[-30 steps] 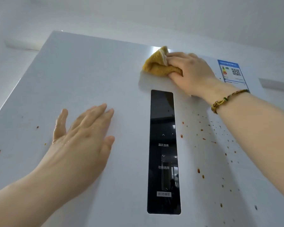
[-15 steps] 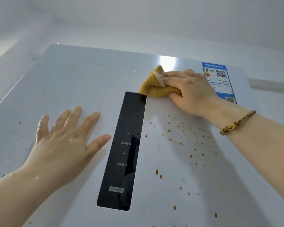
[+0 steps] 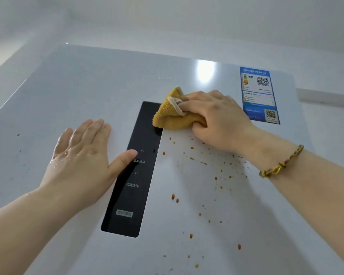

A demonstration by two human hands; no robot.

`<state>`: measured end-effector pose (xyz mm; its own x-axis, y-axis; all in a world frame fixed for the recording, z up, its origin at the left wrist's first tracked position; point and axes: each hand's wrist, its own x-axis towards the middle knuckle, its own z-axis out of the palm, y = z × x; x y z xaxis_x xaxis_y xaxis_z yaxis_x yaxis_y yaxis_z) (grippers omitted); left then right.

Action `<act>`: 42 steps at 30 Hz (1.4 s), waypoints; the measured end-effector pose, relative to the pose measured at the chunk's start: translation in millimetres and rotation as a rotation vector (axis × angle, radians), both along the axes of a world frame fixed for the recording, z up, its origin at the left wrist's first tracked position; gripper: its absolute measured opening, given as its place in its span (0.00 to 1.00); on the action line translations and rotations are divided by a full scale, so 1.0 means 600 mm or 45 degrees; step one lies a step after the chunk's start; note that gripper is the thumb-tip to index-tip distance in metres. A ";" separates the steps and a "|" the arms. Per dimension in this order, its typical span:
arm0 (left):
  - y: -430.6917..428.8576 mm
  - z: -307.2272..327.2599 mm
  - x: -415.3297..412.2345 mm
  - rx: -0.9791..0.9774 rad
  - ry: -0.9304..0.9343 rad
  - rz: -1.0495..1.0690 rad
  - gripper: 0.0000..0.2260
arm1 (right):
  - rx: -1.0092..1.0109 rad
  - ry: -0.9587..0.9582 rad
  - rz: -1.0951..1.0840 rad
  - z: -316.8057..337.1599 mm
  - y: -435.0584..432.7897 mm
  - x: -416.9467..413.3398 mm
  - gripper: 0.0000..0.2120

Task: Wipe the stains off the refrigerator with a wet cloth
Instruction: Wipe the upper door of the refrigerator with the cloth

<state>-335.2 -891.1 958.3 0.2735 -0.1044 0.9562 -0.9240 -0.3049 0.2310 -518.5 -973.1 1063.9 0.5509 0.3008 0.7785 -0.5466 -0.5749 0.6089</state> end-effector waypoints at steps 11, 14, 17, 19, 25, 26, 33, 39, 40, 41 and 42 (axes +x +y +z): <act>0.000 -0.010 0.001 0.106 0.013 0.050 0.49 | 0.029 -0.263 -0.052 0.013 -0.016 -0.011 0.21; 0.001 -0.008 0.003 0.099 0.019 0.024 0.48 | -0.031 0.046 0.017 -0.033 -0.009 -0.012 0.25; 0.000 -0.011 0.004 0.081 0.004 0.023 0.48 | 0.055 -0.105 -0.085 0.022 -0.022 -0.036 0.24; -0.001 -0.013 0.004 0.062 -0.003 0.000 0.47 | 0.127 -0.399 -0.061 0.059 -0.029 -0.049 0.20; -0.002 -0.014 -0.002 -0.046 0.040 -0.187 0.45 | -0.160 -0.078 -0.006 -0.021 -0.036 -0.044 0.23; -0.002 -0.013 -0.004 -0.055 0.046 -0.195 0.46 | -0.203 -0.021 -0.026 -0.015 -0.039 -0.055 0.23; -0.018 -0.002 -0.027 -0.078 0.054 -0.180 0.51 | 0.122 -0.600 -0.276 0.142 -0.080 -0.164 0.19; -0.024 0.000 -0.033 -0.081 0.080 -0.116 0.52 | 0.288 -0.704 -0.076 0.132 -0.099 -0.188 0.20; -0.026 0.001 -0.035 -0.069 0.091 -0.108 0.52 | 0.247 -0.660 -0.071 0.107 -0.101 -0.182 0.20; -0.027 0.001 -0.037 -0.061 0.099 -0.100 0.53 | 0.142 -0.583 -0.042 0.075 -0.106 -0.176 0.20; -0.029 0.001 -0.038 -0.058 0.106 -0.093 0.53 | -0.009 -0.453 -0.006 0.039 -0.110 -0.168 0.20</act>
